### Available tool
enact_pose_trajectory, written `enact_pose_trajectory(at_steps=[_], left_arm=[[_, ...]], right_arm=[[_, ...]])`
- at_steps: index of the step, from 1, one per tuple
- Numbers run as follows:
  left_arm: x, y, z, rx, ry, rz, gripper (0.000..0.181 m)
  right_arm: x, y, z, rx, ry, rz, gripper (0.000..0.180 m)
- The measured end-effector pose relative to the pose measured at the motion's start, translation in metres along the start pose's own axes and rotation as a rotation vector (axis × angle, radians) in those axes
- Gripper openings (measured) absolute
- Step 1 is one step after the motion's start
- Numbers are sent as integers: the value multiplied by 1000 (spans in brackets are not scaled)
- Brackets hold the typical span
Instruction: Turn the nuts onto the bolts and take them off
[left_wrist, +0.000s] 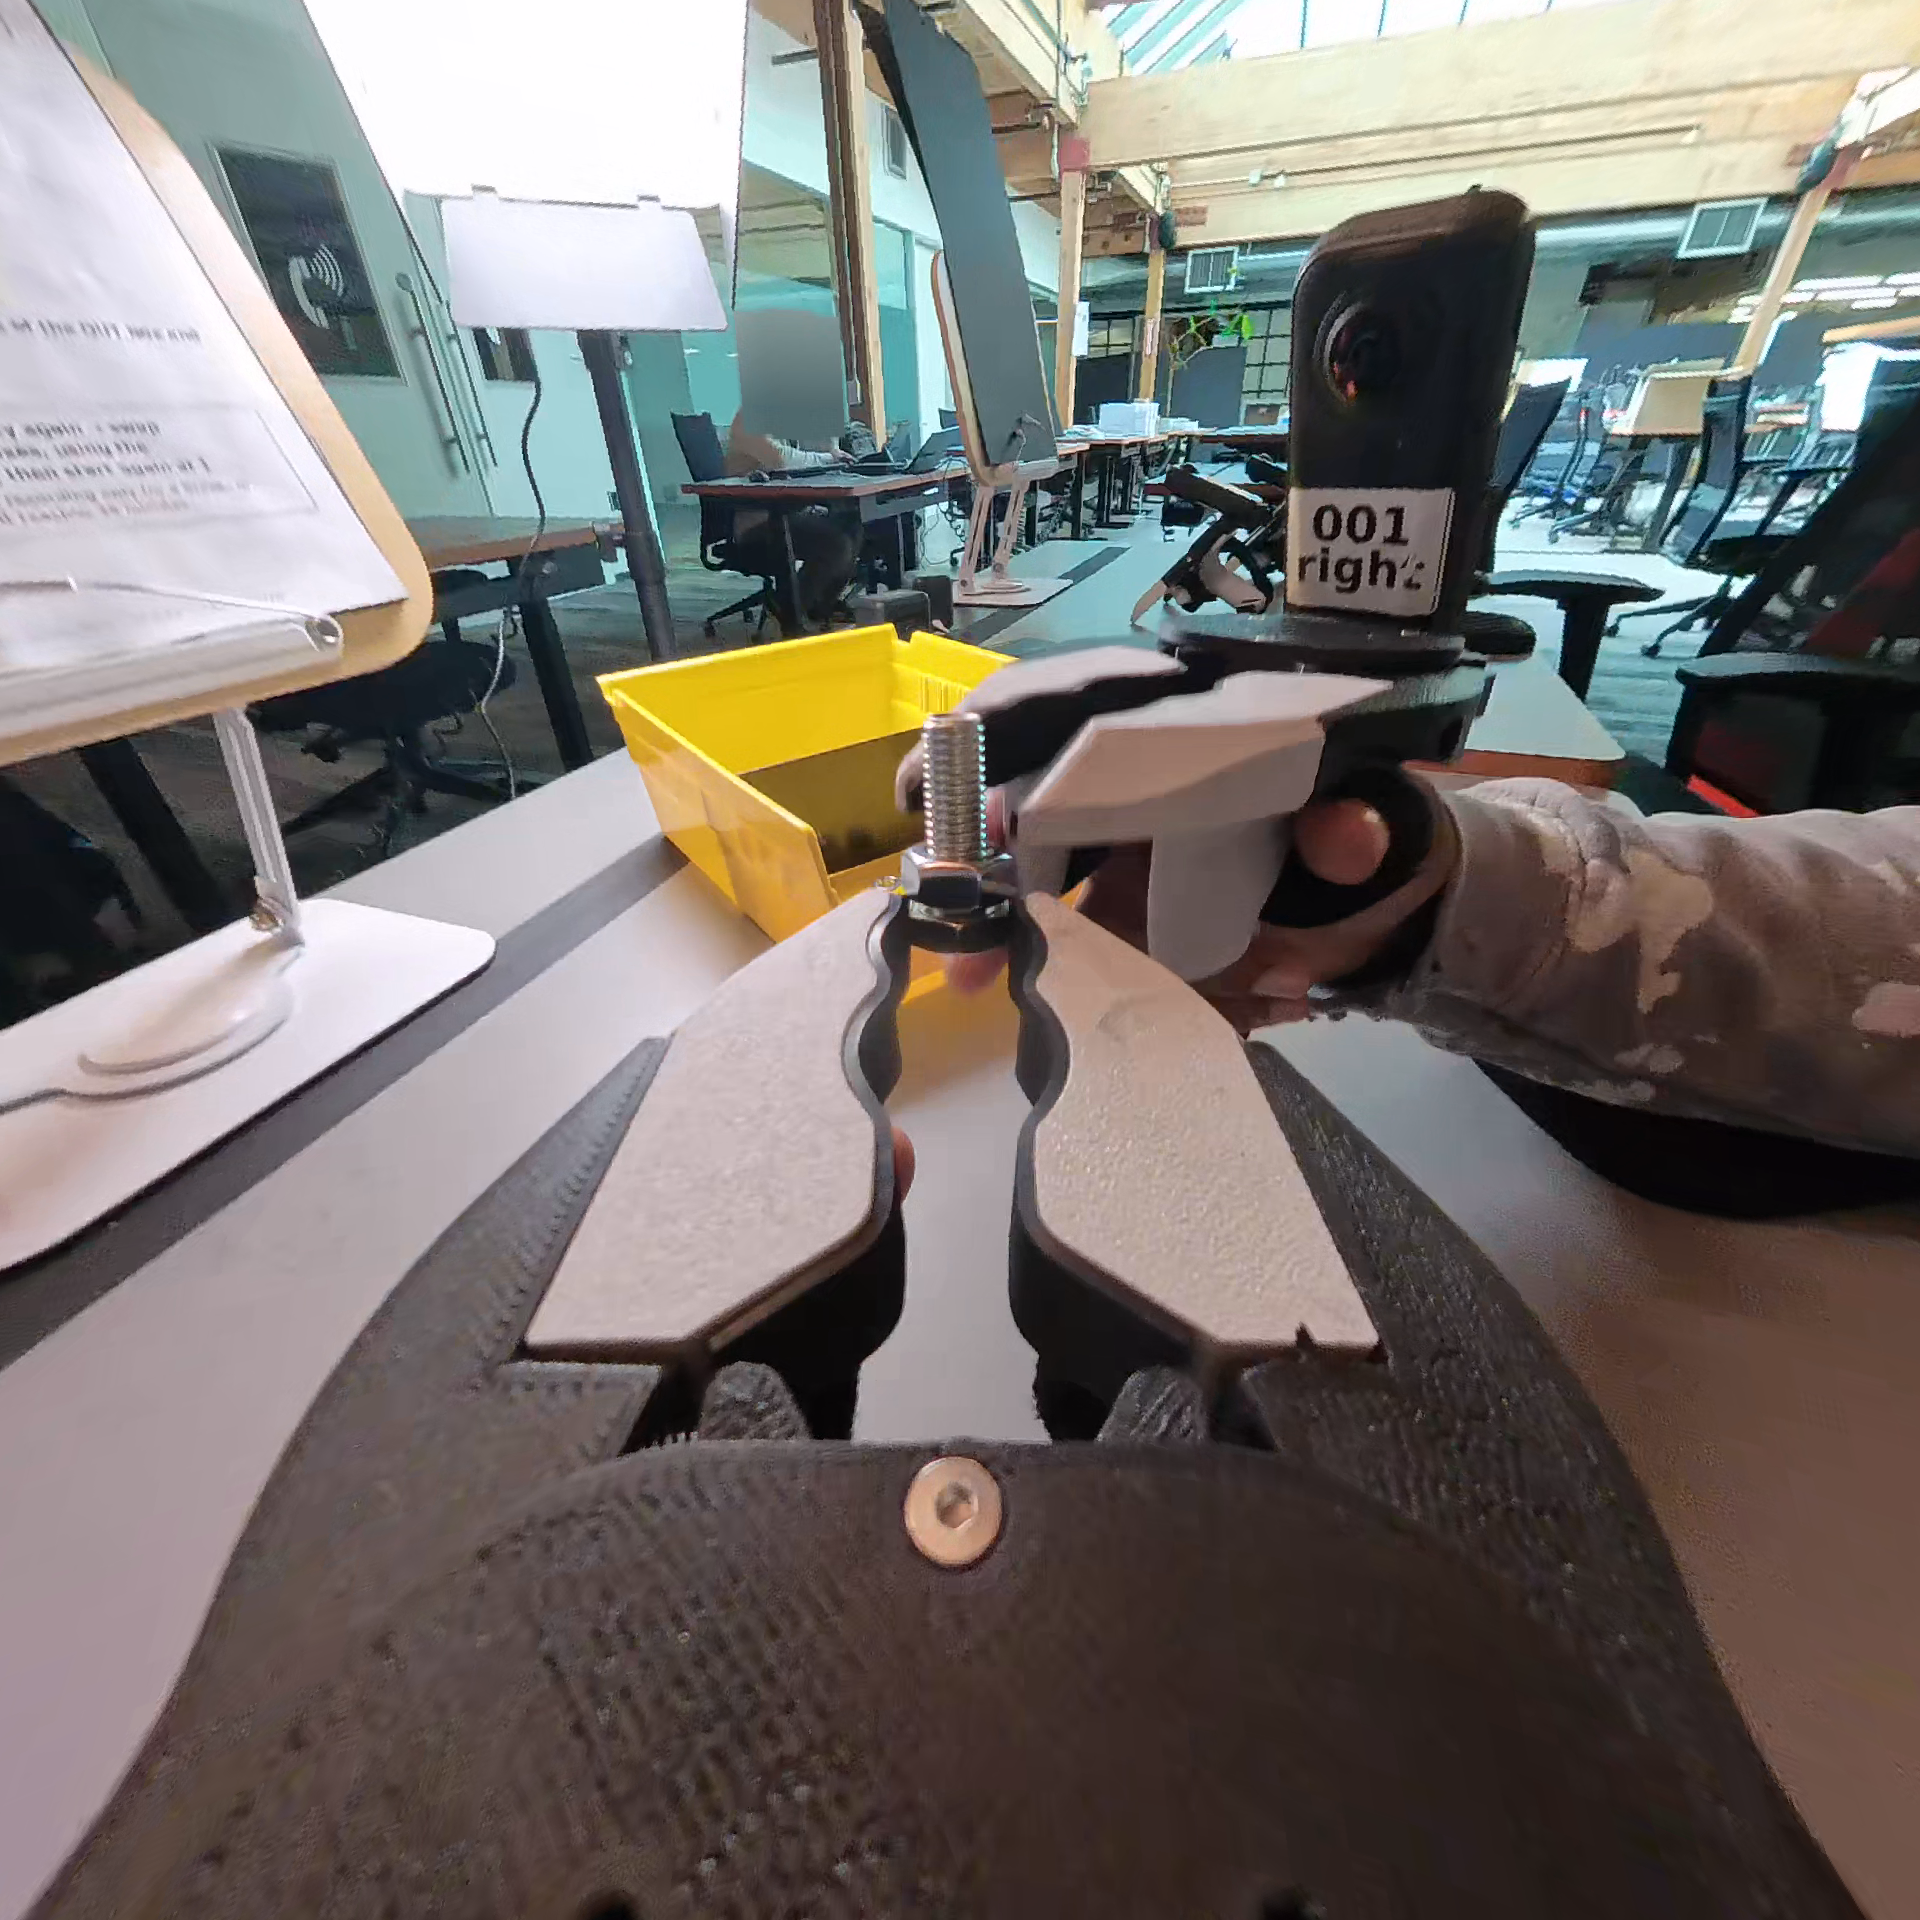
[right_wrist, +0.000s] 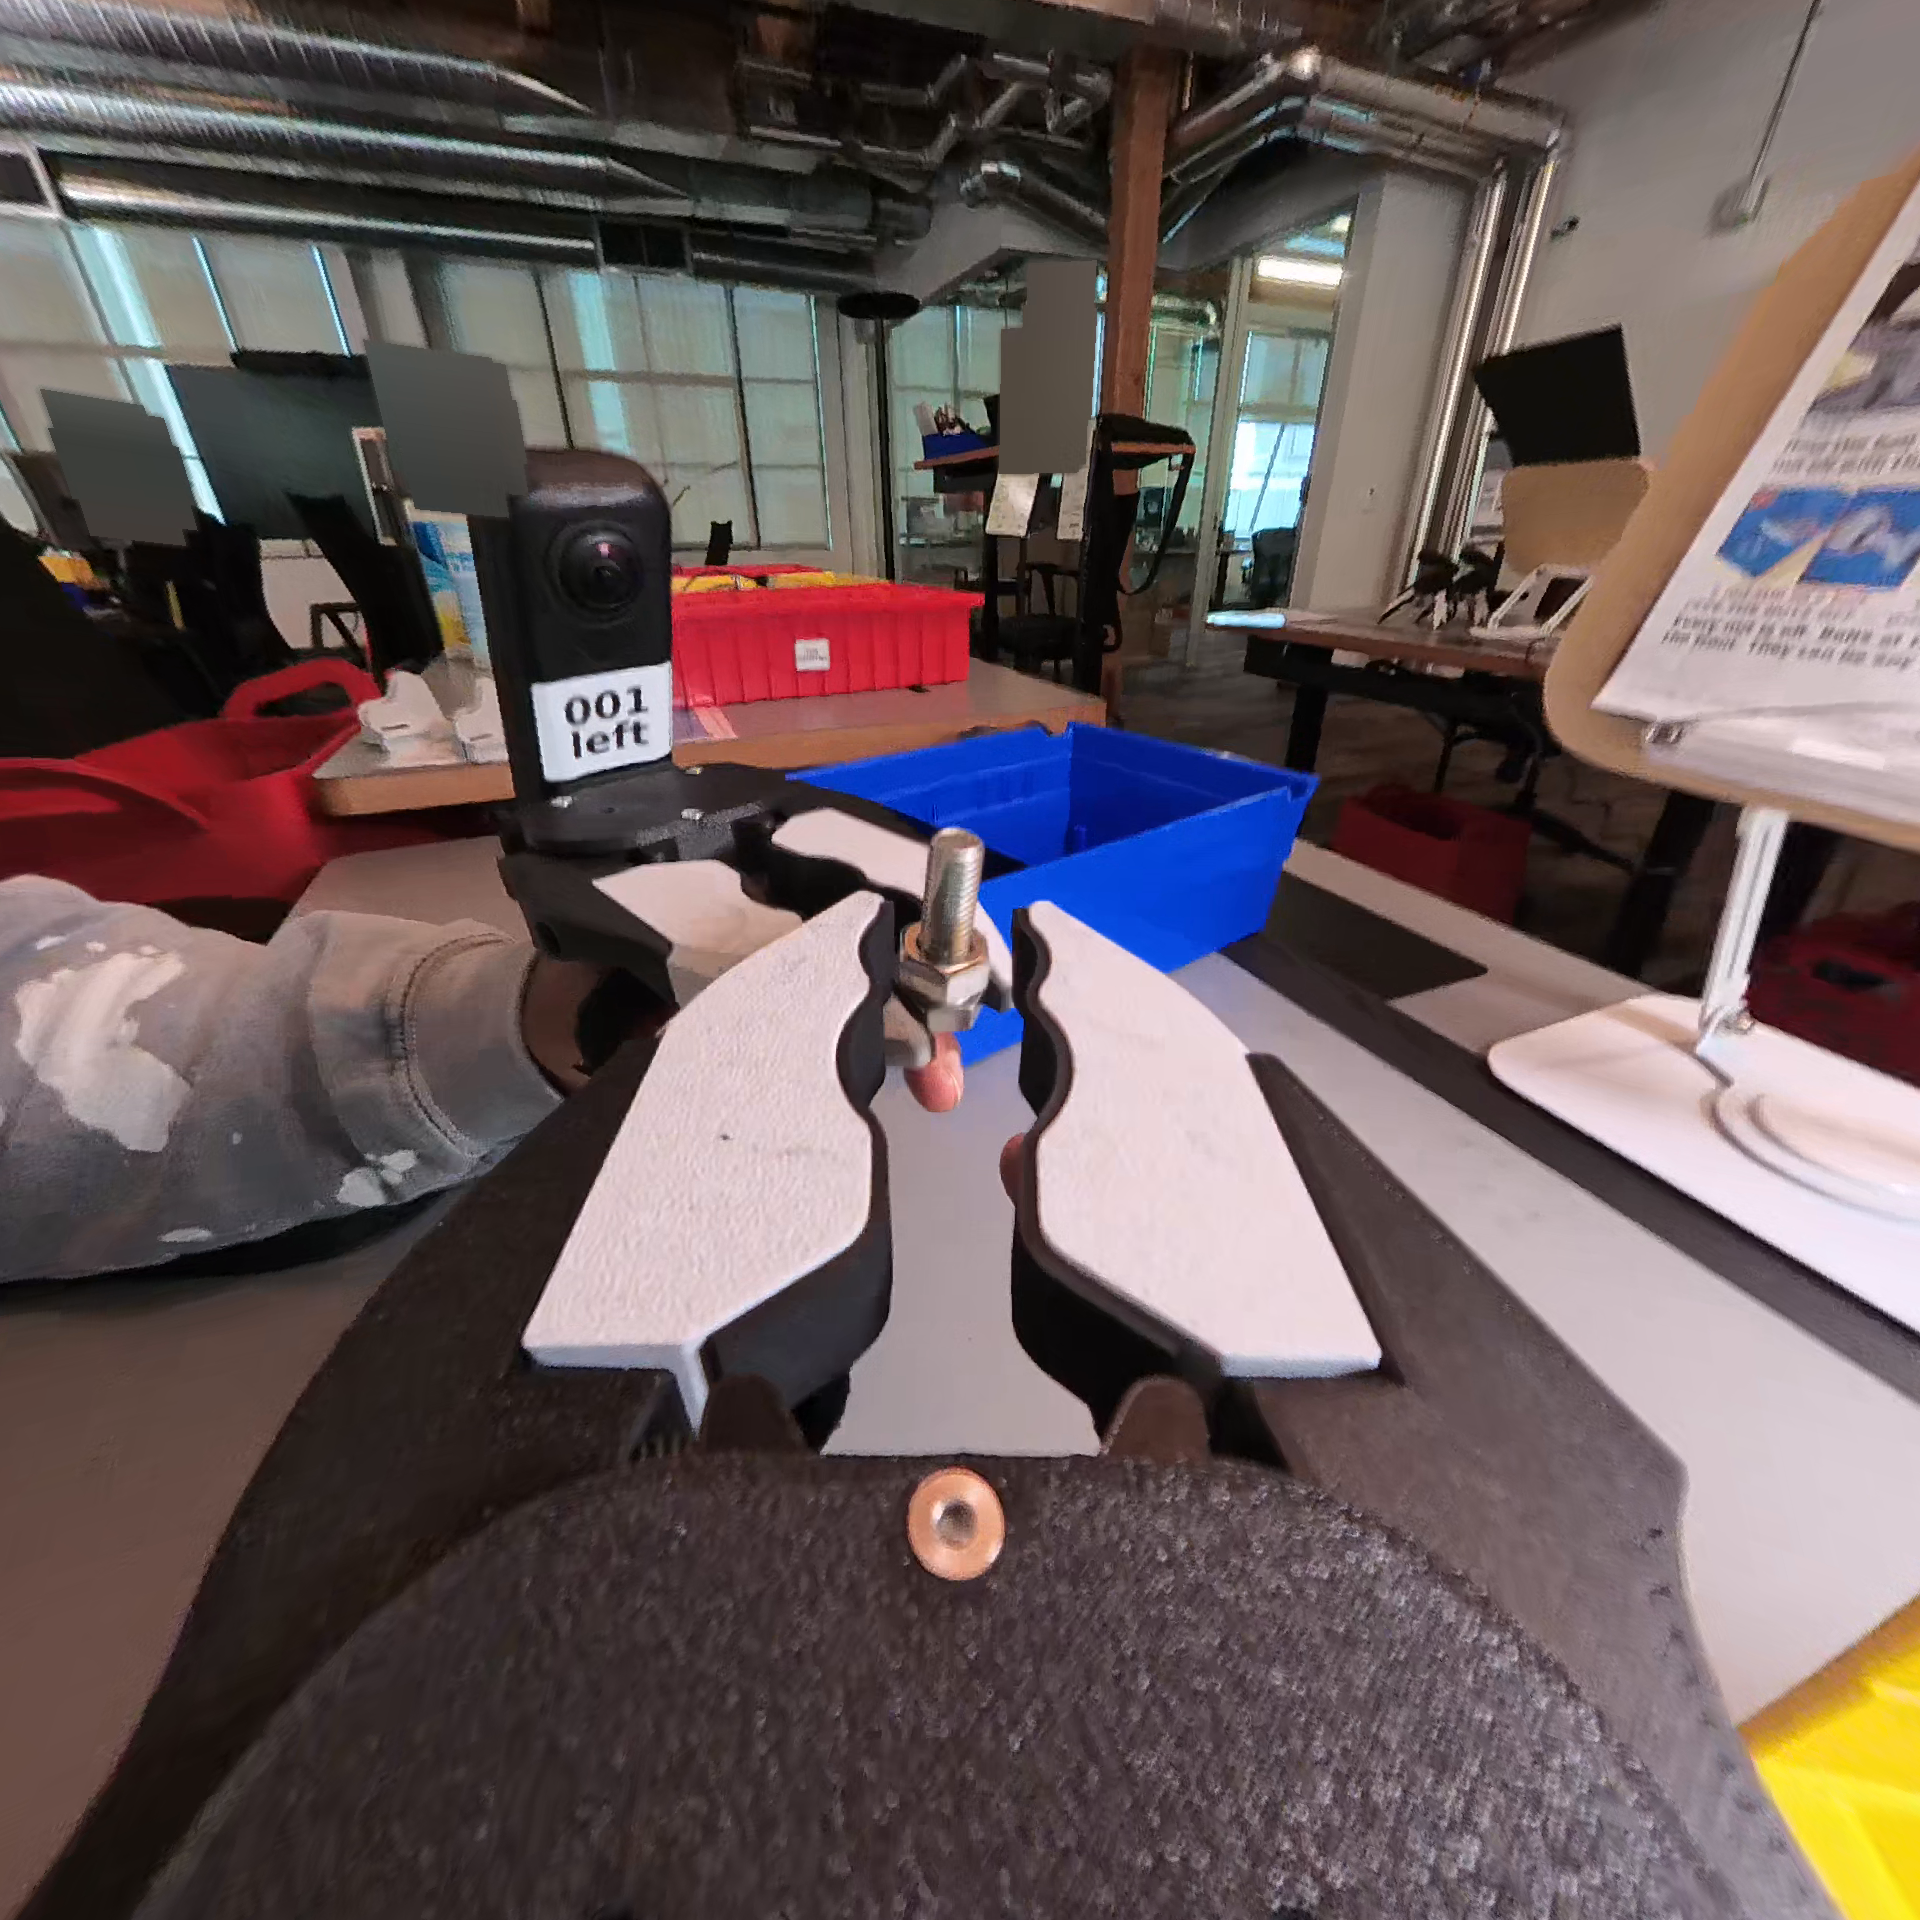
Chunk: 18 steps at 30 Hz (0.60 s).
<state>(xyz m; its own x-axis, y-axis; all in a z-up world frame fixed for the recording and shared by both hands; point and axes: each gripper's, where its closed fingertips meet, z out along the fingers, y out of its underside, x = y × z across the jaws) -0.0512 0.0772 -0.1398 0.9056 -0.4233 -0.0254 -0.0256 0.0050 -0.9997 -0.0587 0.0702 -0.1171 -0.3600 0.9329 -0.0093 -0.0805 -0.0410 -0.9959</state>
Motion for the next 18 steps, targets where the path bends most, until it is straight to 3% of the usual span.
enact_pose_trajectory(at_steps=[6, 10, 15, 18], left_arm=[[5, -8, -7, 12, -12, 21, 19], [-4, 6, 0, -1, -4, -10, 19], [-6, 23, 4, -13, -14, -53, 19], [7, 21, 0, 22, 53, -102, 18]], right_arm=[[-1, -14, -4, -21, -34, -17, 19], [5, -1, 7, -84, -134, 36, 21], [5, 21, 13, -133, -155, 38, 10], [-7, 20, 8, -142, -188, 35, 10]])
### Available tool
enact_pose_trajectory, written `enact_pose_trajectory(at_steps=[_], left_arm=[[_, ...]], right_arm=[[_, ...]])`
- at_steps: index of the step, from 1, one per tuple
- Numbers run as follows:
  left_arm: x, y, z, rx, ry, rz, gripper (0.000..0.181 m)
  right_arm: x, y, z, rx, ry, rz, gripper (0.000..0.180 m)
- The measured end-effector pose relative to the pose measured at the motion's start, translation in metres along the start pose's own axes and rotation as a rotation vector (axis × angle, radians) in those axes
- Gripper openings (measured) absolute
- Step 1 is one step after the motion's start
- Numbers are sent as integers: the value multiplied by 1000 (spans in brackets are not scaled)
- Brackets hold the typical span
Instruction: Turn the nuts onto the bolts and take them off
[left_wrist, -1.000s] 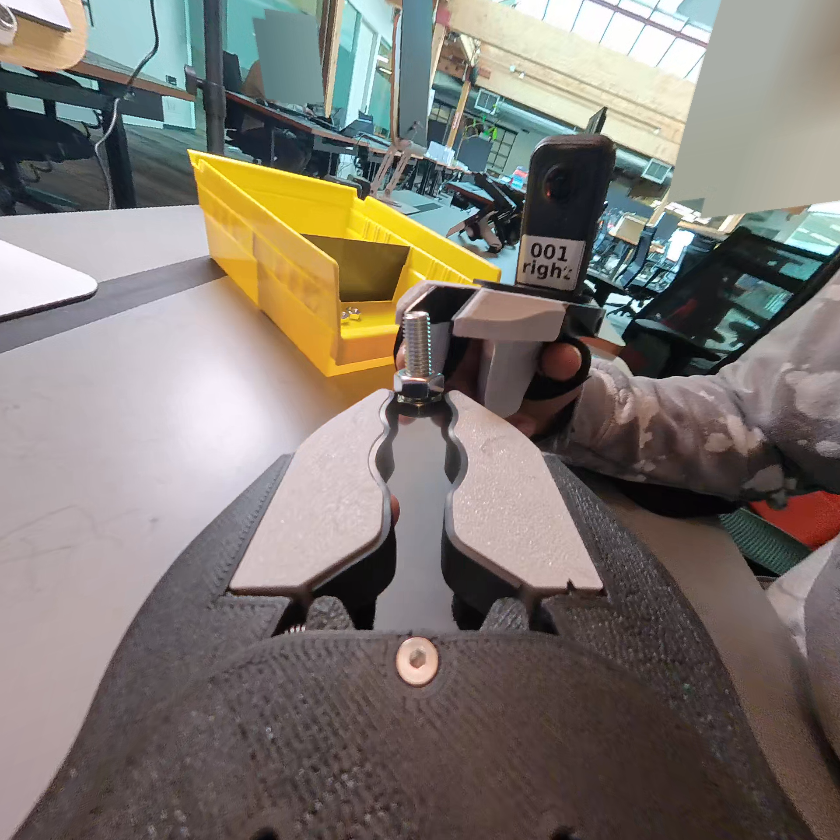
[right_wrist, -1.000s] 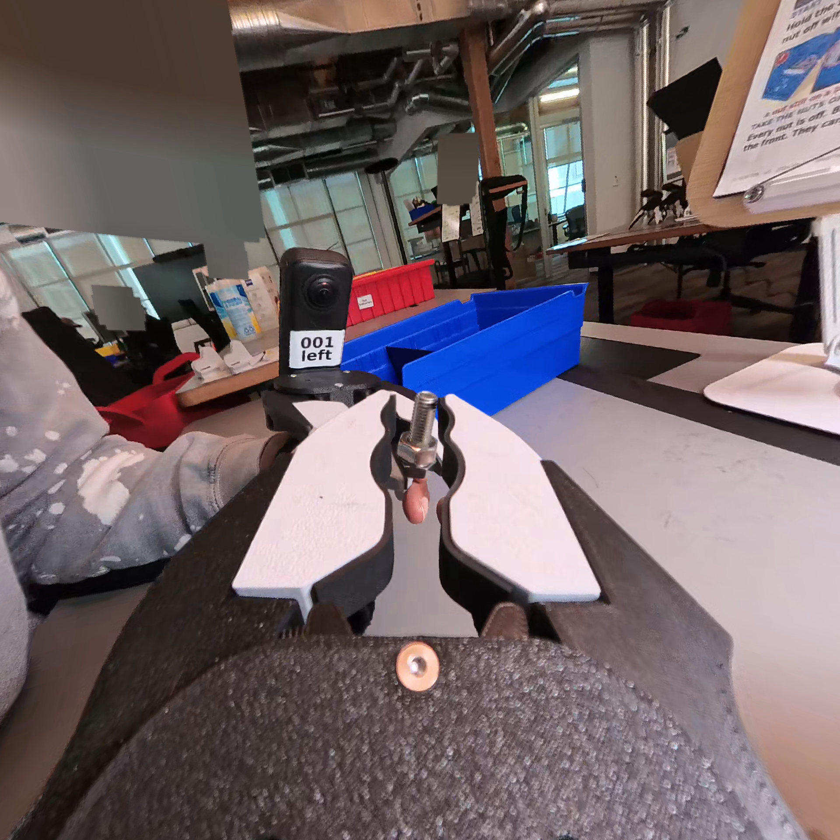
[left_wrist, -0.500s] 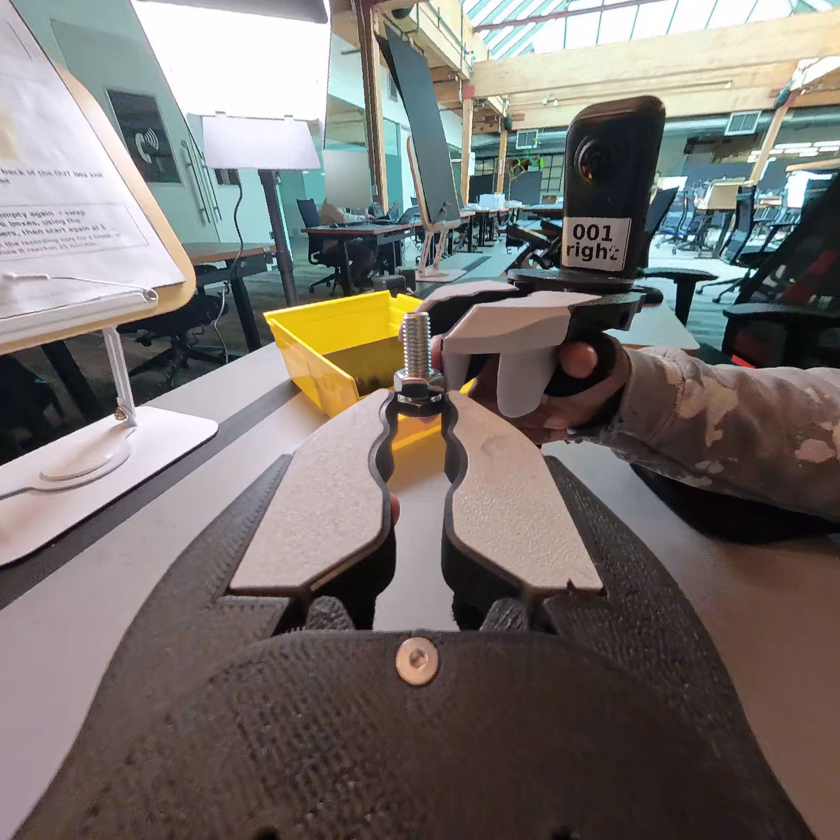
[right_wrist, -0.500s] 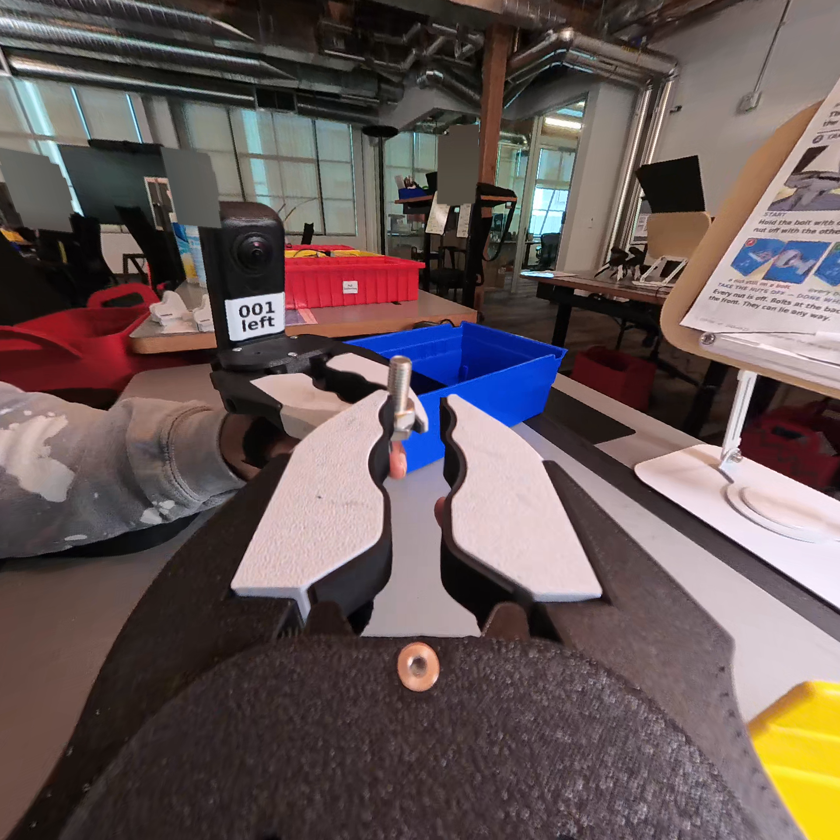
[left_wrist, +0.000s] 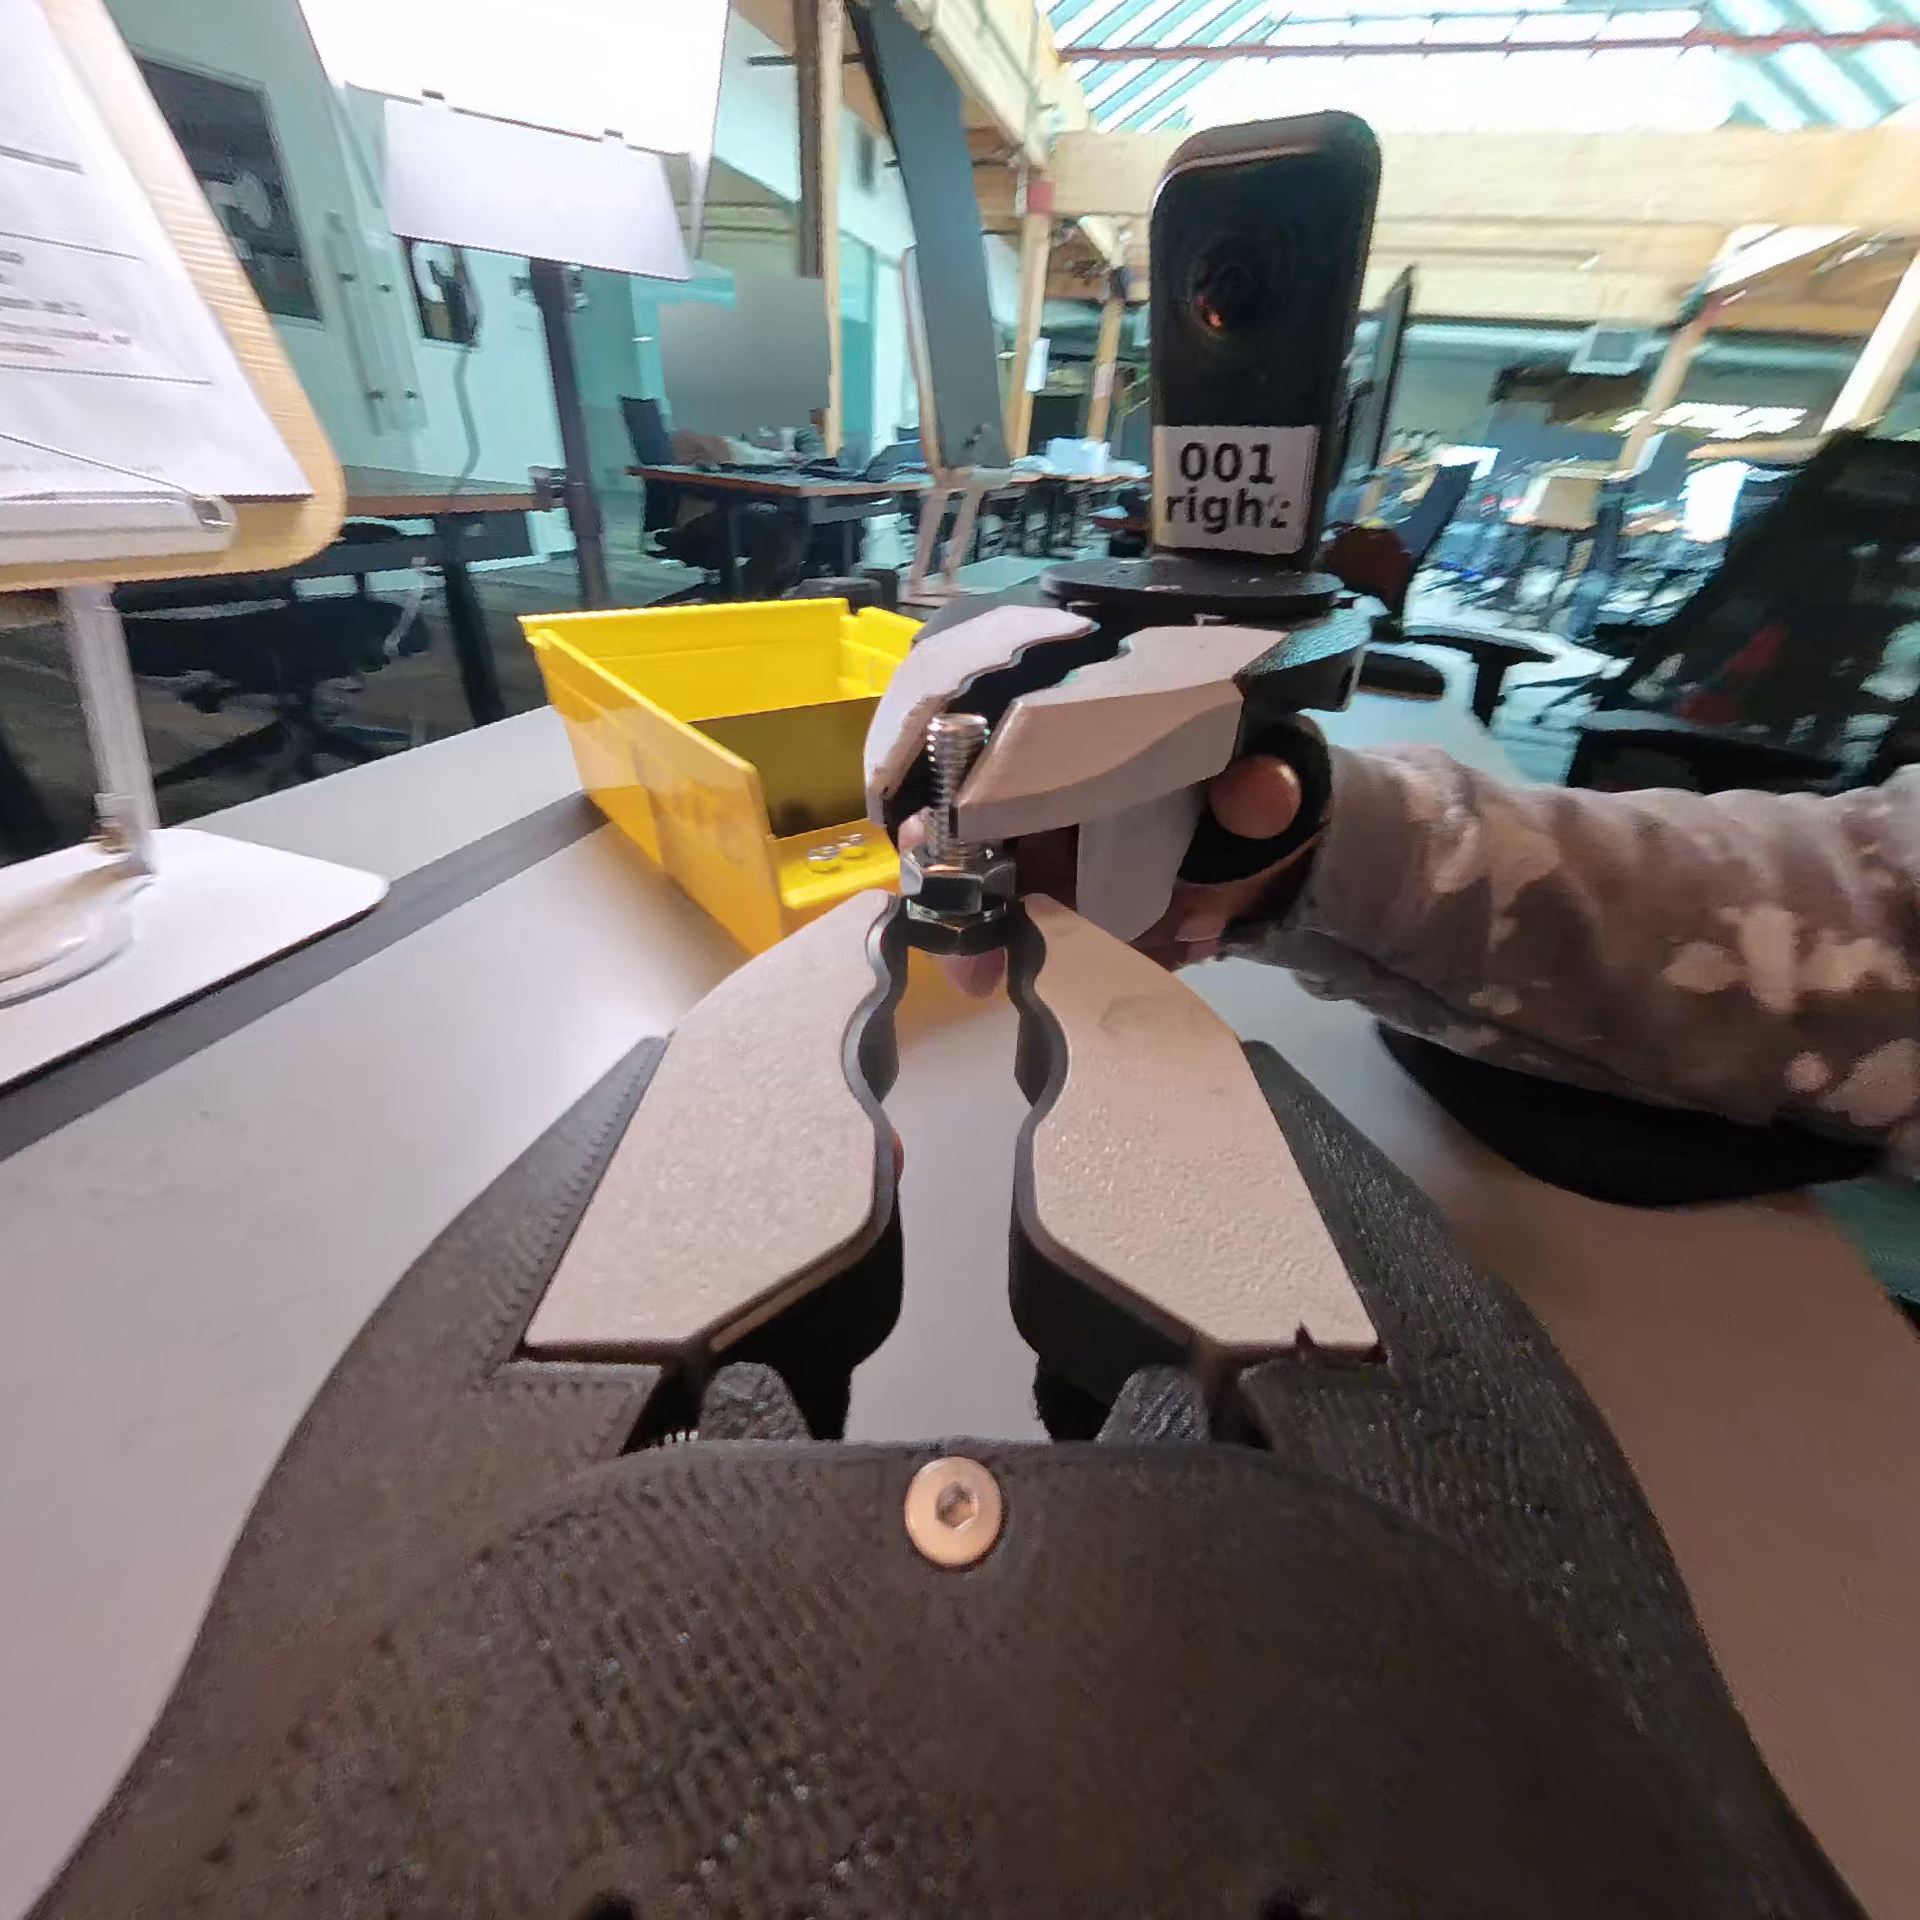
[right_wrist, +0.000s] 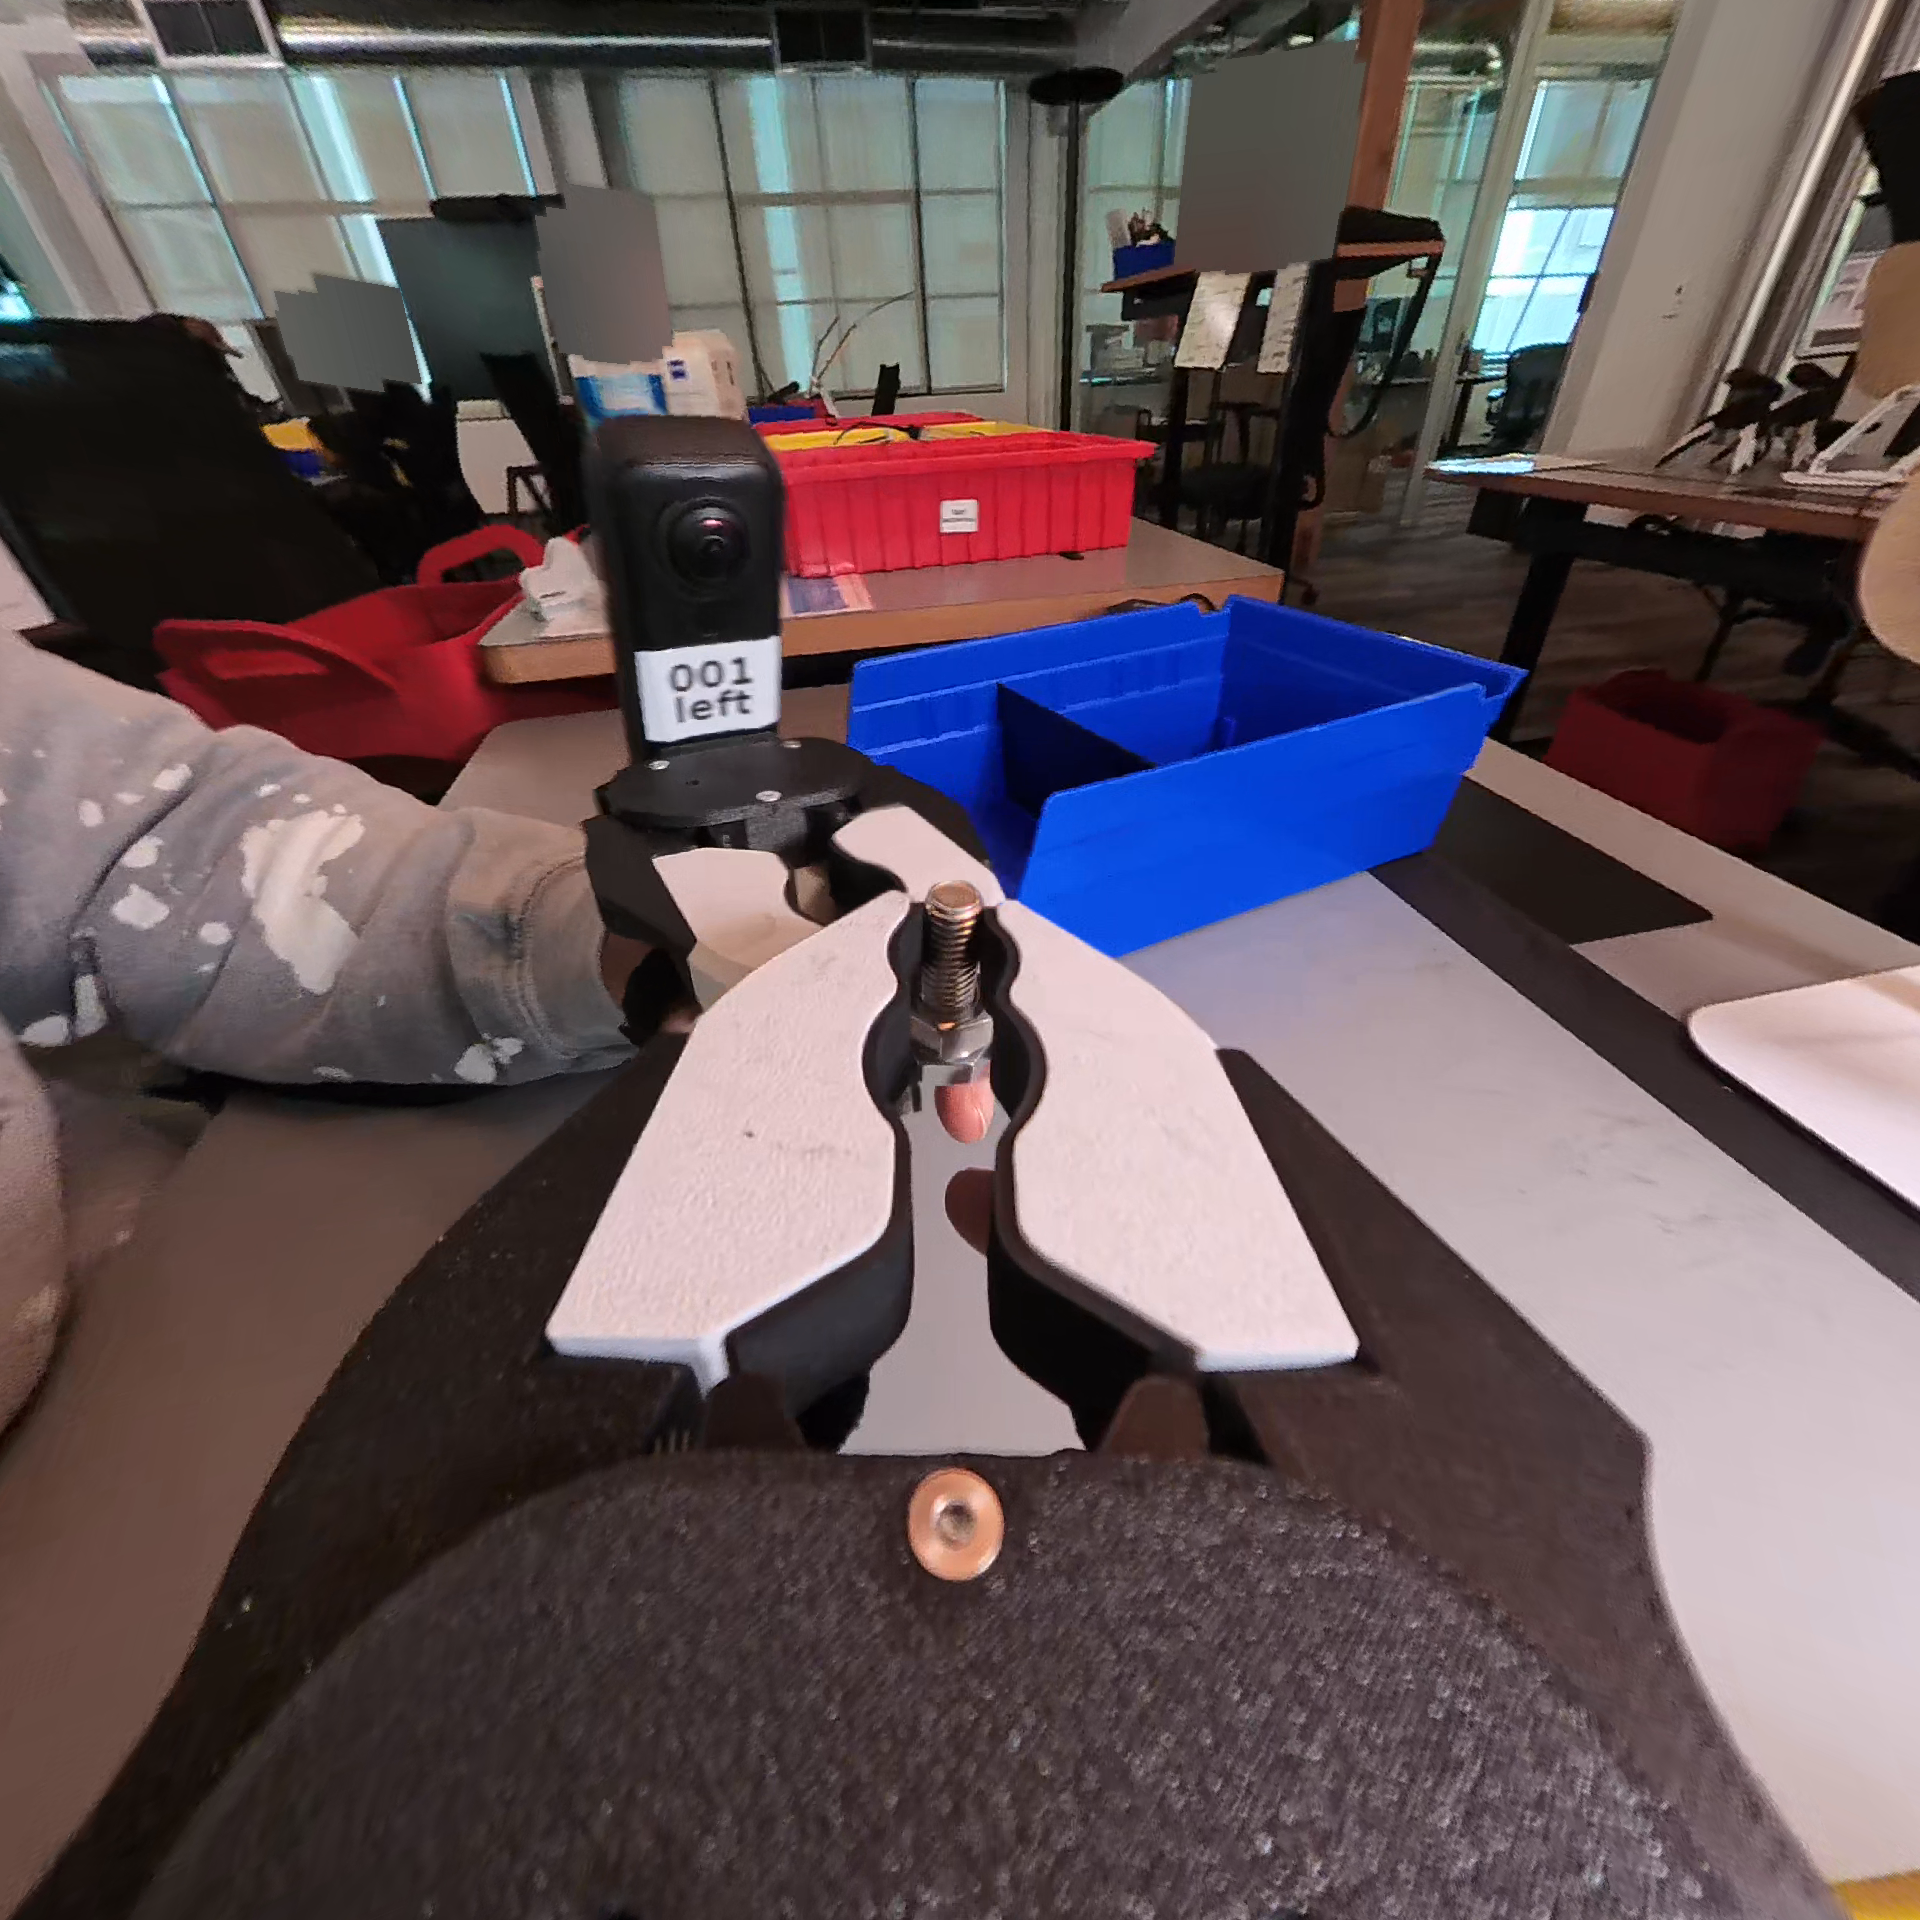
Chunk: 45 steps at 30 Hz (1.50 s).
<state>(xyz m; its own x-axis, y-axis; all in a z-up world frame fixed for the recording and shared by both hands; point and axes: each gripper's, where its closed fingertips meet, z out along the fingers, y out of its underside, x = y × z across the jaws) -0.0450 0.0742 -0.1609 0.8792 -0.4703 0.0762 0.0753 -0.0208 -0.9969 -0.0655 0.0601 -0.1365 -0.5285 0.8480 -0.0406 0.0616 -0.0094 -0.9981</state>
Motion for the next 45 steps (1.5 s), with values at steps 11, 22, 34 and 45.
enact_pose_trajectory(at_steps=[11, 22, 34, 45], left_arm=[[58, -17, -5, 59, 393, -132, 22], [85, -23, -11, 95, 573, -240, 19], [-12, -27, -15, 149, -239, 99, 19], [-3, -49, -26, 291, -161, 58, 19]], right_arm=[[-51, -25, -21, 47, -336, 86, 9], [-76, -25, -30, 53, -538, 170, 9], [-2, -21, -4, 98, 66, 14, 32], [24, -22, -28, 184, 99, 92, 10]])
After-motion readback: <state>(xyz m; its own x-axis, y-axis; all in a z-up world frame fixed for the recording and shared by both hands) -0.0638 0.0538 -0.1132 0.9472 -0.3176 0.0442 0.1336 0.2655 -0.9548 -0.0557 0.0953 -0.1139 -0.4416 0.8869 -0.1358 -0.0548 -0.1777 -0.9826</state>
